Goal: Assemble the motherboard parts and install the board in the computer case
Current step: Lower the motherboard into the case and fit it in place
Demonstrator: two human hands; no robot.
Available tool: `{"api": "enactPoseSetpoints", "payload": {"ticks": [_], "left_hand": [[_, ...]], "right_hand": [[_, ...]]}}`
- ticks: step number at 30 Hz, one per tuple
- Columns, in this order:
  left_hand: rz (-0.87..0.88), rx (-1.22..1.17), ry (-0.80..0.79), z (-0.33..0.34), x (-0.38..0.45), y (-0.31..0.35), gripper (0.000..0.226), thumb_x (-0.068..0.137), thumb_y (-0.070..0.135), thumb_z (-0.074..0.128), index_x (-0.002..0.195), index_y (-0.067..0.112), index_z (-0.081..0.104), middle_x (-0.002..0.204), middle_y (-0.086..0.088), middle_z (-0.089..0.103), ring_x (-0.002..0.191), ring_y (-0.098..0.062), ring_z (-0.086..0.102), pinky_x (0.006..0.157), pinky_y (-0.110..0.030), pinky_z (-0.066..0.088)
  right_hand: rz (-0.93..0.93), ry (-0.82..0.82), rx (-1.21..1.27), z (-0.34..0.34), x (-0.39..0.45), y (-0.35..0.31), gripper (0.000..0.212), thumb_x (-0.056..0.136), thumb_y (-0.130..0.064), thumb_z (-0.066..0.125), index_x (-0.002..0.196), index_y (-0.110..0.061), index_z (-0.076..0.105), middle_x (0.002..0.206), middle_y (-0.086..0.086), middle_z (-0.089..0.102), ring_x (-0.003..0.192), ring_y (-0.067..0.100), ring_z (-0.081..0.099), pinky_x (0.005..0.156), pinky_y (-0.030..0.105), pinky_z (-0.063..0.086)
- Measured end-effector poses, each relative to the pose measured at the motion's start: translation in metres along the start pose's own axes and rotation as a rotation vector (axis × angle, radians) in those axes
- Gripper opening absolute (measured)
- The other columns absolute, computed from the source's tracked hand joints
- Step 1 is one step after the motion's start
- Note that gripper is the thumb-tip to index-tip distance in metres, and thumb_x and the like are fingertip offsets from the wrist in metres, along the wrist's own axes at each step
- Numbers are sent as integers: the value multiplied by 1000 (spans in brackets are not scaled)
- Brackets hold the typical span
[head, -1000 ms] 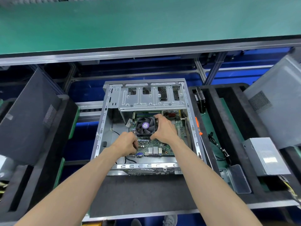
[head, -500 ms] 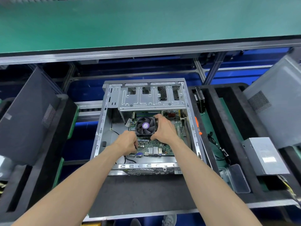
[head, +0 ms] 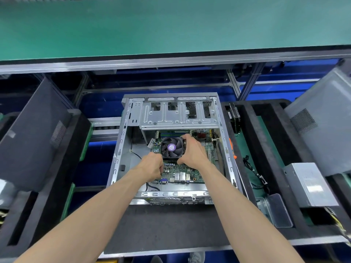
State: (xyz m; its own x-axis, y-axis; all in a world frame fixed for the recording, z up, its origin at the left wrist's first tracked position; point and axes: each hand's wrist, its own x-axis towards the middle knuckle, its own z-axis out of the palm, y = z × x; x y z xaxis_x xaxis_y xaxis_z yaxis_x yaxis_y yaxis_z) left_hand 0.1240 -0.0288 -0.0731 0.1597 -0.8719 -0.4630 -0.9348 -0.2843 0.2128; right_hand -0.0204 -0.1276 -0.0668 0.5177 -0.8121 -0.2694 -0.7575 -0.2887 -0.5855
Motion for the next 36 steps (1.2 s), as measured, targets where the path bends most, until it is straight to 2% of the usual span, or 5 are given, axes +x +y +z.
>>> {"api": "enactPoseSetpoints", "payload": {"ticks": [17,21,26,29,36], "left_hand": [[-16,-53,-6,-3,-6,-9,9,76,15,74,86,16,75,83,0,71,81,-18,65,65,-29,54],[-158,-254,-55,-7,-8,-19,27,67,27,88,68,10,68,84,-2,72,73,-19,62,54,-25,45],[-316,-701,-123,-12,-17,-15,18,78,13,77,74,1,65,58,-8,62,54,-22,63,56,-27,53],[-397,-875,-66,-16,-21,-12,18,85,14,69,83,-3,63,64,-17,66,50,-27,64,57,-35,58],[-456,-801,-33,-10,-19,-18,15,97,12,54,98,1,64,78,-20,74,62,-30,73,58,-40,62]], "right_hand": [[-1,-23,-18,1,2,3,100,57,-22,93,140,-24,37,133,4,57,110,32,61,88,45,54],[-20,-41,-4,1,2,4,103,60,-18,92,144,-28,33,138,6,50,114,34,58,90,46,52],[-24,-55,-11,1,2,5,89,66,-17,86,136,-32,34,129,4,48,104,33,60,83,44,53],[-26,-53,-37,2,1,4,81,67,-19,82,131,-33,34,125,2,47,98,33,60,81,45,53],[-30,-53,-85,4,0,2,75,71,-24,74,132,-31,32,126,3,44,96,35,61,80,46,53]]}}
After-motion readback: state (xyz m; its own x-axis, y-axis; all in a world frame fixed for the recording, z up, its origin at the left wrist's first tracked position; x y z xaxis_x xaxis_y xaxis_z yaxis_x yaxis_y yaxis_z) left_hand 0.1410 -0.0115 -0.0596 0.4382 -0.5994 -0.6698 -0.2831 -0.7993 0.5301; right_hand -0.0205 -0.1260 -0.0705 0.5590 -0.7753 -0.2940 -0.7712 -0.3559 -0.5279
